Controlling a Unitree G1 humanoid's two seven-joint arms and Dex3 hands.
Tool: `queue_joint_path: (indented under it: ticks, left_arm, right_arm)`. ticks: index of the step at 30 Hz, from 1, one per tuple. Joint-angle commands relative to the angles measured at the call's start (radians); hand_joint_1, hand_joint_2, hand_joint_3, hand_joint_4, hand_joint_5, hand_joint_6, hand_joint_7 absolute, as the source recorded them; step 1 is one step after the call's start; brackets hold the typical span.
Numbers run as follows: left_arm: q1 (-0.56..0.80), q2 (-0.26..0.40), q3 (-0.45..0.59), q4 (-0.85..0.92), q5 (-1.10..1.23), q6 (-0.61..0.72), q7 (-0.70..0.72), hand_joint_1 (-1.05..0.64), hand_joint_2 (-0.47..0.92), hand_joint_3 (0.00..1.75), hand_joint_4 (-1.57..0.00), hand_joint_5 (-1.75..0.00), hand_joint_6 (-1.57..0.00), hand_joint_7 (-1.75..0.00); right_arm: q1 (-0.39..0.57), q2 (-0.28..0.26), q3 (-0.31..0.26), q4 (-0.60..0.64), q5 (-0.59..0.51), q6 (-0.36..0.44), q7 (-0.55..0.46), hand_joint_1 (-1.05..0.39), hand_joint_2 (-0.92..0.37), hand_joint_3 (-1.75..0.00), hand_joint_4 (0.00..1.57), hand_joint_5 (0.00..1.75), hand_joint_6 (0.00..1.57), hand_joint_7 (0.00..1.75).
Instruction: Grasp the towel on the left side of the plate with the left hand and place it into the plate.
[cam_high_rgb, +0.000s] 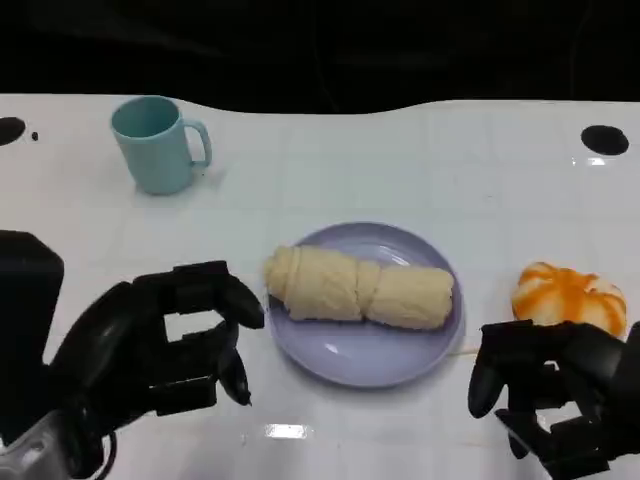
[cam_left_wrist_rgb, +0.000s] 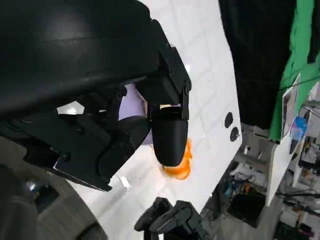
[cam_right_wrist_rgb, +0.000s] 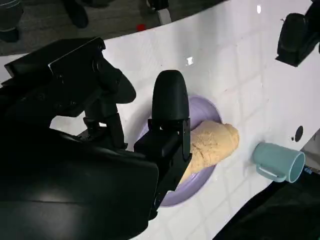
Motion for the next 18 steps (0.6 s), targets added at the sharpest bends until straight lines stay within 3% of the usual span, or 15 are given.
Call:
queue_joint_path:
  ticks: [1, 12, 18]
  left_arm:
    - [-0.020, -0.012, 0.058, 0.092, -0.065, 0.076, 0.040, -0.12, 0.57, 1.28, -0.81, -1.75, -0.73, -1.67]
    - [-0.066, 0.009, 0.081, 0.186, -0.114, 0.106, 0.071, -0.11, 0.57, 1.27, -0.77, -1.75, -0.66, -1.75]
    - [-0.046, 0.052, 0.026, 0.188, -0.094, 0.056, 0.051, -0.11, 0.58, 1.25, -0.80, -1.75, -0.68, -1.74]
  right_arm:
    - [0.001, -0.022, -0.010, 0.005, -0.001, -0.016, 0.005, 0.06, -0.60, -1.05, 0.70, 1.66, 0.68, 1.41]
    - [0.006, -0.019, -0.010, 0.015, 0.002, -0.036, 0.004, 0.07, -0.59, -1.07, 0.71, 1.68, 0.69, 1.42]
    - [0.016, -0.017, -0.010, 0.020, 0.003, -0.045, 0.003, 0.06, -0.59, -1.07, 0.69, 1.68, 0.68, 1.42]
